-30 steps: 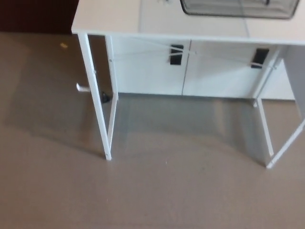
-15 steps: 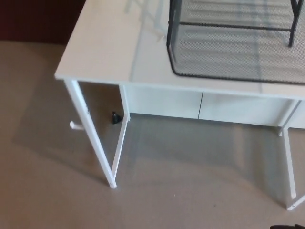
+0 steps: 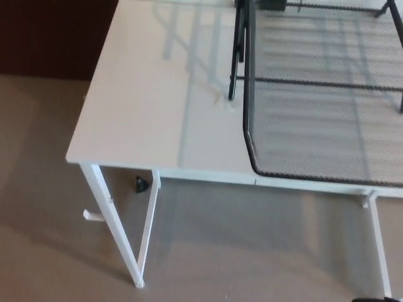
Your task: The robot walk towards a table in front and then pushes a layer of a file tray back to its original position using its right hand
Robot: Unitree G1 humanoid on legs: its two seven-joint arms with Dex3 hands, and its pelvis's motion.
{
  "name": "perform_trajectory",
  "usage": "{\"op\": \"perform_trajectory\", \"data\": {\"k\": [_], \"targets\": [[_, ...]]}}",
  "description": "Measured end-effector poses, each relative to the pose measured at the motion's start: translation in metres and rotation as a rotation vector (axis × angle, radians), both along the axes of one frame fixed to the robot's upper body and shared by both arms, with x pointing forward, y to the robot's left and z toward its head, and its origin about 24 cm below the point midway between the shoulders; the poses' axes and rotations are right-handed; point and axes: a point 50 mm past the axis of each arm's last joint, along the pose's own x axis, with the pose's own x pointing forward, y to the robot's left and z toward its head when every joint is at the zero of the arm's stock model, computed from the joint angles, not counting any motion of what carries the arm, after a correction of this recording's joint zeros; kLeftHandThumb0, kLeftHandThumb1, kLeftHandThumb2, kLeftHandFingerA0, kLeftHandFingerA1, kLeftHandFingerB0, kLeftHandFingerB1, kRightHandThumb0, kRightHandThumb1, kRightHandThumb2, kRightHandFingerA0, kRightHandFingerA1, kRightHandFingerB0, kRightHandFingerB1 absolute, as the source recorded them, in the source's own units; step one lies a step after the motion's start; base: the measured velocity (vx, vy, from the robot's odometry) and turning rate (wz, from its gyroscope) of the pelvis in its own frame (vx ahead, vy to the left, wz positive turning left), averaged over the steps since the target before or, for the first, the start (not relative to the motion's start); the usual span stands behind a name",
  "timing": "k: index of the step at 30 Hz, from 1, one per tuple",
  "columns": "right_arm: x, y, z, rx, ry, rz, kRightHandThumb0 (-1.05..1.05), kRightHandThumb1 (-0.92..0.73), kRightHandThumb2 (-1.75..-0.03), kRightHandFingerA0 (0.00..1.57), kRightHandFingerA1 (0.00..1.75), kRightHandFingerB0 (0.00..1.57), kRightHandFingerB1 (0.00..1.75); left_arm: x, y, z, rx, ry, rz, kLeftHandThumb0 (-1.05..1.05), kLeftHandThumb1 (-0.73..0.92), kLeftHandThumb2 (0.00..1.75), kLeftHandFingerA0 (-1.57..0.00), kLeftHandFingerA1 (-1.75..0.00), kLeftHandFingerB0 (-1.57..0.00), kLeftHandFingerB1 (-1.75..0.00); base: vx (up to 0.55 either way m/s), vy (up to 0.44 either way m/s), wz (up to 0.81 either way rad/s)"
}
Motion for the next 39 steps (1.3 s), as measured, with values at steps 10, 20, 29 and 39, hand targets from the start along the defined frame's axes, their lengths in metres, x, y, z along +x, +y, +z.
{"op": "perform_trajectory", "data": {"k": [10,20,29,39], "targets": [[0.0026,-0.0043,-0.0001,-0.029,0.009,0.009,-0.24,-0.52,-0.56,0.7,0.45,0.54,0.41,-0.001,-0.0016,-0.0021,-0.004,0.006,0.003,-0.18,0.45,0.56,-0.4,-0.45,-0.41,-0.36,0.13,-0.228,0.1],[0.0049,-0.0017,-0.0011,-0.031,0.011,0.019,-0.26,-0.52,-0.56,0.7,0.44,0.54,0.4,0.0011,-0.0003,-0.0013,0.0,0.002,0.004,-0.18,0.46,0.52,-0.43,-0.43,-0.43,-0.33,0.05,0.033,-0.03],[0.01,0.0006,0.0015,-0.04,-0.004,0.034,-0.26,-0.52,-0.56,0.71,0.45,0.54,0.41,0.0015,0.0015,-0.0006,0.012,0.005,-0.002,-0.2,0.45,0.57,-0.41,-0.45,-0.42,-0.36,0.04,0.04,0.05],[0.01,0.0008,0.001,-0.049,-0.003,0.034,-0.29,-0.51,-0.56,0.72,0.46,0.54,0.41,0.0026,-0.0007,0.0009,0.012,-0.005,-0.015,-0.18,0.46,0.57,-0.4,-0.45,-0.4,-0.35,0.03,-0.043,0.01]]}}
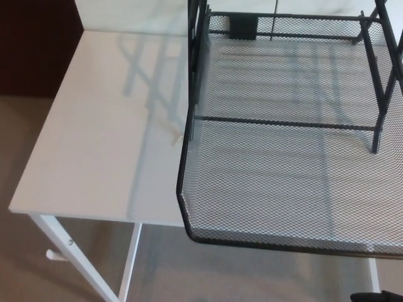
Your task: The robot walk towards a table in front and then pushes a layer of a file tray back to its original position using its right hand
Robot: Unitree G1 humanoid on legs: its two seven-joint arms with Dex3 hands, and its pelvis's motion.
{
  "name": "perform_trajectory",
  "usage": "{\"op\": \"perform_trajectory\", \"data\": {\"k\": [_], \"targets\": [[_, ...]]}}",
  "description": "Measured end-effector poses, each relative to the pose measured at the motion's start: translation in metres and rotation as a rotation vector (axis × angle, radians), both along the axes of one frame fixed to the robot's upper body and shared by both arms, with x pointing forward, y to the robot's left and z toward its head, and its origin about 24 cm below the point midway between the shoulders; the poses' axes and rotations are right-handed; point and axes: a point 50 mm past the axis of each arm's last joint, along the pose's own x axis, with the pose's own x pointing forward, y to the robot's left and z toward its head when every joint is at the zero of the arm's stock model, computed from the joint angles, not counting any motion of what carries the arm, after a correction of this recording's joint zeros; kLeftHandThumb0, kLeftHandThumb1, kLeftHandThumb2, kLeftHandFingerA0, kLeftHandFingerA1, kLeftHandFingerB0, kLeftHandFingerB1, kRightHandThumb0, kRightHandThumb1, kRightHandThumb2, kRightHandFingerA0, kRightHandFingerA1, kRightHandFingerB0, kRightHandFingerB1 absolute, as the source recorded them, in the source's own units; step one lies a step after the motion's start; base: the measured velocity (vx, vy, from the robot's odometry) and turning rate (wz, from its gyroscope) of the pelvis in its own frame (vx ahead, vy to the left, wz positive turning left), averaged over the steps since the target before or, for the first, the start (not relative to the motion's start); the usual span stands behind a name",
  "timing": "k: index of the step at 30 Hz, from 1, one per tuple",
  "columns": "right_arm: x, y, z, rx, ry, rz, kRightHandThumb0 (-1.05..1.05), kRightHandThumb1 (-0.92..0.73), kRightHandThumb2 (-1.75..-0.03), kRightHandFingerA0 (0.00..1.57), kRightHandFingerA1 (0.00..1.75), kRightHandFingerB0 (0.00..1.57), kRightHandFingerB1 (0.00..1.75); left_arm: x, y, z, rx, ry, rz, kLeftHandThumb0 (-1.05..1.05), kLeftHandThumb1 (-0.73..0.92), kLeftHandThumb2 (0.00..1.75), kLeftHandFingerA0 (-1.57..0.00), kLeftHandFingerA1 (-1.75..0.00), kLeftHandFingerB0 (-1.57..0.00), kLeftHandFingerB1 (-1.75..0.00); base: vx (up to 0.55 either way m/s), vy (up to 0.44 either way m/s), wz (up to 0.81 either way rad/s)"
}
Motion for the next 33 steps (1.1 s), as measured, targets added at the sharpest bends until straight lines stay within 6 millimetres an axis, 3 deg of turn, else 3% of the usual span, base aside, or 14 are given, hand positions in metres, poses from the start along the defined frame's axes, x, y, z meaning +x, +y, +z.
{"op": "perform_trajectory", "data": {"k": [3,4,5,10,14,15,19,20,21,27,33], "targets": [[-0.002,0.003,0.001,-0.009,-0.002,0.014,-0.32,-0.54,-0.56,0.64,0.43,0.51,0.39,-0.001,0.0,0.001,0.002,-0.002,-0.001,-0.19,0.45,0.57,-0.4,-0.44,-0.41,-0.36,0.0,0.0,0.0],[-0.004,0.005,0.004,-0.012,-0.017,0.026,-0.42,-0.45,-0.73,0.52,0.54,0.42,0.49,-0.001,0.0,0.001,0.003,-0.001,0.0,-0.21,0.45,0.57,-0.4,-0.45,-0.41,-0.36,0.0,0.0,0.0],[-0.007,0.009,0.007,-0.011,-0.032,0.038,-0.35,-0.55,-0.56,0.55,0.43,0.47,0.39,-0.001,0.0,0.001,0.003,0.0,0.001,-0.22,0.44,0.57,-0.41,-0.46,-0.41,-0.37,0.0,0.0,0.0],[-0.03,0.024,0.023,0.006,-0.086,0.083,-0.36,-0.57,-0.57,0.51,0.43,0.44,0.38,-0.001,0.0,0.0,0.002,0.001,0.004,-0.22,0.44,0.57,-0.42,-0.46,-0.42,-0.37,0.0,0.0,0.0],[-0.06,0.032,0.041,0.012,-0.125,0.116,-0.41,-0.53,-0.56,0.59,0.43,0.48,0.39,0.001,0.0,0.0,0.001,-0.003,0.004,-0.18,0.45,0.56,-0.41,-0.44,-0.4,-0.35,0.0,0.0,0.0],[-0.068,0.034,0.046,0.013,-0.135,0.124,-0.47,-0.44,-0.75,0.57,0.55,0.46,0.52,0.001,0.0,0.0,0.001,-0.004,0.004,-0.2,0.45,0.56,-0.41,-0.44,-0.4,-0.36,0.0,0.0,0.0],[-0.085,0.038,0.063,0.015,-0.183,0.144,-0.46,-0.45,-0.75,0.56,0.55,0.47,0.52,0.002,0.0,0.001,0.001,-0.008,0.003,-0.18,0.44,0.56,-0.42,-0.44,-0.4,-0.36,0.0,0.0,0.0],[-0.087,0.039,0.067,0.014,-0.196,0.147,-0.45,-0.46,-0.75,0.57,0.56,0.46,0.51,0.002,0.0,0.001,0.0,-0.009,0.003,-0.18,0.44,0.56,-0.42,-0.44,-0.4,-0.36,0.0,0.0,0.0],[-0.089,0.039,0.072,0.012,-0.217,0.152,-0.38,-0.54,-0.56,0.65,0.47,0.52,0.41,0.002,0.0,0.001,0.0,-0.009,0.003,-0.18,0.45,0.56,-0.41,-0.45,-0.39,-0.36,0.0,0.0,0.0],[-0.09,0.039,0.094,-0.01,-0.34,0.159,-0.42,-0.56,-0.57,0.73,0.53,0.61,0.42,0.002,0.0,0.0,-0.001,-0.007,0.004,-0.22,0.44,0.57,-0.43,-0.45,-0.41,-0.36,0.0,0.0,0.0],[-0.087,0.038,0.122,-0.05,-0.513,0.137,-0.35,-0.57,-0.57,0.67,0.6,0.57,0.43,0.003,0.0,0.0,-0.001,-0.009,0.005,-0.14,0.46,0.53,-0.43,-0.43,-0.41,-0.34,0.0,0.0,0.0]]}}
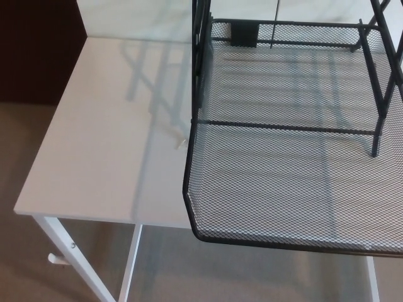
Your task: The robot walk towards a table in front and then pushes a layer of a file tray back to its original position using its right hand
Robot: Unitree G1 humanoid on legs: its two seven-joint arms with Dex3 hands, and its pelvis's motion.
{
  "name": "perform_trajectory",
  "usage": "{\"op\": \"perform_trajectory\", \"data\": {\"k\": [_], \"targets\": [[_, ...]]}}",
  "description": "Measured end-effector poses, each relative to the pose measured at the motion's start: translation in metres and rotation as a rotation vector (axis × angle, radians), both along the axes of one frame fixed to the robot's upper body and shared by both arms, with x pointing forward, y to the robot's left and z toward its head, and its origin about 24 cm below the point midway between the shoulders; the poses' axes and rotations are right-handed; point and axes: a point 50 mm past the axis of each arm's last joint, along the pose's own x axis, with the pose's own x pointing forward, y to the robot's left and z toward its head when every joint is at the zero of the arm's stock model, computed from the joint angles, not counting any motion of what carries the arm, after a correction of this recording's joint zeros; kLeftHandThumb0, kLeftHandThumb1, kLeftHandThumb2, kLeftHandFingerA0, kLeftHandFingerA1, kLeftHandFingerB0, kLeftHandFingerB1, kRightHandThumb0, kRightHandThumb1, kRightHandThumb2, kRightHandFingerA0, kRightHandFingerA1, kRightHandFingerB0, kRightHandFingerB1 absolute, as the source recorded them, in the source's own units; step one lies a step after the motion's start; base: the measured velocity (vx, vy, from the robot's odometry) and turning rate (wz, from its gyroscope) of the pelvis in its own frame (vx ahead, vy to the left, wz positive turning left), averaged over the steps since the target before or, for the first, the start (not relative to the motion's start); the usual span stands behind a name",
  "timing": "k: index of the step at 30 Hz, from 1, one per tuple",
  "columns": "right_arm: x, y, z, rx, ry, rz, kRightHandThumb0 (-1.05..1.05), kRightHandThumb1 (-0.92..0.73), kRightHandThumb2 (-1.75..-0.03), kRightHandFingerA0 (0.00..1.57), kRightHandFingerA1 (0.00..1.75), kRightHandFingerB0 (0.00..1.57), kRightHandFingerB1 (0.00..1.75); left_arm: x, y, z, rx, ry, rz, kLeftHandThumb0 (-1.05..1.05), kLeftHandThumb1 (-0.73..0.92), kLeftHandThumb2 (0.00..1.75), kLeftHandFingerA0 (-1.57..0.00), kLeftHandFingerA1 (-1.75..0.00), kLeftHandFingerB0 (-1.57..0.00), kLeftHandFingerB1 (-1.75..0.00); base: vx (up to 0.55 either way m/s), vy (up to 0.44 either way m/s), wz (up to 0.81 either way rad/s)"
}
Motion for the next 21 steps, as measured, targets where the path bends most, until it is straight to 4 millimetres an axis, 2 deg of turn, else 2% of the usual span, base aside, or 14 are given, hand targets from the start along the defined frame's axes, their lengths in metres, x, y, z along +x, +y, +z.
{"op": "perform_trajectory", "data": {"k": [2,4,5,9,17,21], "targets": [[0.001,-0.003,0.01,-0.02,-0.062,-0.015,-0.37,-0.59,-0.58,0.6,0.63,0.52,0.43,0.0,0.0,0.0,0.0,0.0,0.0,-0.17,0.46,0.52,-0.43,-0.43,-0.42,-0.33,0.0,0.0,0.0],[0.001,-0.007,0.018,-0.045,-0.116,-0.033,-0.37,-0.59,-0.58,0.6,0.64,0.53,0.43,0.0,0.0,0.0,0.0,-0.001,0.001,-0.16,0.46,0.52,-0.43,-0.43,-0.42,-0.33,0.0,0.0,0.0],[0.001,-0.01,0.022,-0.058,-0.139,-0.041,-0.4,-0.63,-0.59,0.53,0.65,0.51,0.44,0.0,0.0,0.0,0.0,0.0,0.001,-0.25,0.43,0.58,-0.41,-0.46,-0.4,-0.37,0.0,0.0,0.0],[0.003,-0.018,0.039,-0.115,-0.268,-0.092,-0.41,-0.64,-0.6,0.45,0.61,0.47,0.45,-0.001,0.0,0.0,0.0,0.001,0.002,-0.24,0.42,0.57,-0.42,-0.46,-0.41,-0.38,0.0,0.0,0.0],[0.008,-0.036,0.075,-0.259,-0.553,-0.18,-0.41,-0.67,-0.6,0.46,0.57,0.45,0.47,-0.003,0.004,0.001,0.005,0.0,0.021,-0.22,0.43,0.57,-0.42,-0.45,-0.41,-0.37,0.0,0.0,0.0],[0.007,-0.041,0.093,-0.316,-0.701,-0.209,-0.41,-0.64,-0.59,0.47,0.67,0.48,0.48,-0.004,0.007,0.002,0.009,0.0,0.035,-0.2,0.43,0.57,-0.43,-0.45,-0.41,-0.36,0.0,0.0,0.0]]}}
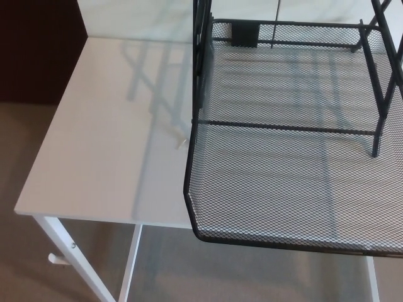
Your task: The robot walk towards a table in front and then pushes a layer of a file tray back to its original position using its right hand
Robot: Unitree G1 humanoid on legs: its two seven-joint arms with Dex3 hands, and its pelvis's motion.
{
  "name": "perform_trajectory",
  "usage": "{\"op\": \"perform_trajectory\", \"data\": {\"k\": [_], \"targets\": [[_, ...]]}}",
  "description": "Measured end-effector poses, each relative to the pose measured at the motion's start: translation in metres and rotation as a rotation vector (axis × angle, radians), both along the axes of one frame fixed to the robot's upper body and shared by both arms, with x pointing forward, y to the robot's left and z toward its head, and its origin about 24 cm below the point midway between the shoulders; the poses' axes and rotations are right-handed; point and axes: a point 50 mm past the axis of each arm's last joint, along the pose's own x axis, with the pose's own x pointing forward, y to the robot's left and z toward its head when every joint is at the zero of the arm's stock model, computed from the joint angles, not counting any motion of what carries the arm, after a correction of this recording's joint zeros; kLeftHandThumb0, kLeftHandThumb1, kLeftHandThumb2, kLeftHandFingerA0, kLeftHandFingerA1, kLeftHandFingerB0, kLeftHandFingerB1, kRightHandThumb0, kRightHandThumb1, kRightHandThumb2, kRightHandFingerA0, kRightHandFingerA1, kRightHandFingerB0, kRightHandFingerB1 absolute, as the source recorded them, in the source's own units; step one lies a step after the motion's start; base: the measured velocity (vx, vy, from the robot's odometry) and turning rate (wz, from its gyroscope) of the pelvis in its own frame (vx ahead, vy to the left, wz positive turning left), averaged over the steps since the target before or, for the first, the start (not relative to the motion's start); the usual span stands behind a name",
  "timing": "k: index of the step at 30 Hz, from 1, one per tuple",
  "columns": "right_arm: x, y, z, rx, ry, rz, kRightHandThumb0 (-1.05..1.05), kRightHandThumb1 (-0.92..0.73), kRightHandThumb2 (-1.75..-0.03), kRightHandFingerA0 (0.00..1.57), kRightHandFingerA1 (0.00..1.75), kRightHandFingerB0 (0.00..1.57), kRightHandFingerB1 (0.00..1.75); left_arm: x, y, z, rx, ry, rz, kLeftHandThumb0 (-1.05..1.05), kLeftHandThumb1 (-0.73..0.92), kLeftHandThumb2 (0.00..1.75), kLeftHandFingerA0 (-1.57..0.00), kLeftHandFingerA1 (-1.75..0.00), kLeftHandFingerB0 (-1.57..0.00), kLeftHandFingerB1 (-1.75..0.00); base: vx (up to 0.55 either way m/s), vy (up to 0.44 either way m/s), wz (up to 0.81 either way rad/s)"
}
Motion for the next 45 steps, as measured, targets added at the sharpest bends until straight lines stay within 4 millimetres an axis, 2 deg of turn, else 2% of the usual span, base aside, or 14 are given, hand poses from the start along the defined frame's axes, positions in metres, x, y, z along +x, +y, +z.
{"op": "perform_trajectory", "data": {"k": [2,6,10,11,12,14,15,16,17,18,20,26,29,45], "targets": [[-0.001,-0.001,0.006,-0.016,-0.058,-0.001,-0.41,-0.64,-0.59,0.45,0.67,0.46,0.48,0.0,0.002,0.001,0.004,0.0,0.005,-0.2,0.44,0.57,-0.42,-0.45,-0.4,-0.36,0.0,0.0,0.0],[-0.003,-0.001,0.015,-0.045,-0.157,0.008,-0.49,-0.58,-0.58,0.35,0.42,0.37,0.4,-0.002,0.006,0.002,0.012,0.004,0.013,-0.21,0.43,0.57,-0.43,-0.46,-0.41,-0.37,0.0,0.0,0.0],[-0.002,0.006,0.018,-0.062,-0.242,0.04,-0.53,-0.59,-0.59,0.29,0.38,0.34,0.35,-0.002,0.006,0.002,0.012,0.004,0.014,-0.2,0.43,0.56,-0.43,-0.46,-0.41,-0.36,0.0,0.0,0.0],[-0.002,0.009,0.019,-0.069,-0.26,0.05,-0.67,-0.45,-0.77,0.12,0.41,0.19,0.4,-0.002,0.006,0.002,0.013,0.004,0.014,-0.23,0.43,0.57,-0.42,-0.46,-0.4,-0.37,0.0,0.0,0.0],[-0.002,0.012,0.019,-0.075,-0.274,0.063,-0.69,-0.46,-0.77,0.07,0.39,0.14,0.39,-0.002,0.006,0.002,0.013,0.004,0.014,-0.23,0.42,0.57,-0.42,-0.46,-0.41,-0.37,0.0,0.0,0.0],[0.001,0.021,0.016,-0.079,-0.285,0.104,-0.72,-0.45,-0.79,0.07,0.31,0.11,0.36,-0.002,0.006,0.002,0.013,0.004,0.013,-0.25,0.41,0.58,-0.43,-0.46,-0.41,-0.38,0.0,0.0,0.0],[0.002,0.026,0.015,-0.083,-0.284,0.12,-0.72,-0.41,-0.73,0.12,0.37,0.19,0.36,-0.001,0.006,0.002,0.013,0.004,0.013,-0.17,0.44,0.53,-0.43,-0.43,-0.42,-0.34,0.0,0.0,0.0],[0.003,0.03,0.013,-0.084,-0.28,0.136,-0.74,-0.58,-0.58,0.03,0.26,0.1,0.25,-0.001,0.006,0.002,0.013,0.003,0.012,-0.25,0.42,0.58,-0.41,-0.46,-0.4,-0.38,0.0,0.0,0.0],[0.004,0.034,0.012,-0.088,-0.272,0.147,-0.74,-0.58,-0.58,0.03,0.26,0.1,0.25,-0.001,0.006,0.002,0.013,0.003,0.012,-0.25,0.42,0.58,-0.41,-0.46,-0.4,-0.38,0.0,0.0,0.0],[0.005,0.037,0.01,-0.094,-0.264,0.152,-0.74,-0.45,-0.82,0.02,0.13,0.1,0.26,-0.001,0.006,0.002,0.013,0.003,0.012,-0.27,0.4,0.58,-0.42,-0.46,-0.41,-0.38,0.0,0.0,0.0],[0.007,0.042,0.008,-0.101,-0.251,0.162,-0.78,-0.48,-0.79,0.0,0.02,0.12,0.13,-0.001,0.006,0.002,0.013,0.005,0.013,-0.29,0.39,0.59,-0.42,-0.46,-0.4,-0.39,0.0,0.0,0.0],[0.017,0.056,0.001,-0.128,-0.211,0.212,-0.87,-0.53,-0.84,0.0,0.01,0.09,0.04,0.002,0.006,0.002,0.011,-0.001,0.012,-0.12,0.45,0.53,-0.42,-0.44,-0.4,-0.34,0.0,0.0,0.0],[0.024,0.062,-0.001,-0.138,-0.201,0.235,-0.8,-0.48,-0.84,0.0,0.14,0.11,0.13,0.003,0.005,0.003,0.011,-0.007,0.01,-0.13,0.44,0.53,-0.42,-0.43,-0.4,-0.34,0.0,0.0,0.0],[0.069,0.093,-0.028,-0.179,-0.059,0.354,-0.64,-0.39,-0.74,0.0,0.12,0.04,0.09,0.01,0.004,0.008,0.017,-0.041,-0.009,-0.18,0.43,0.55,-0.42,-0.43,-0.4,-0.35,0.0,0.0,0.0]]}}
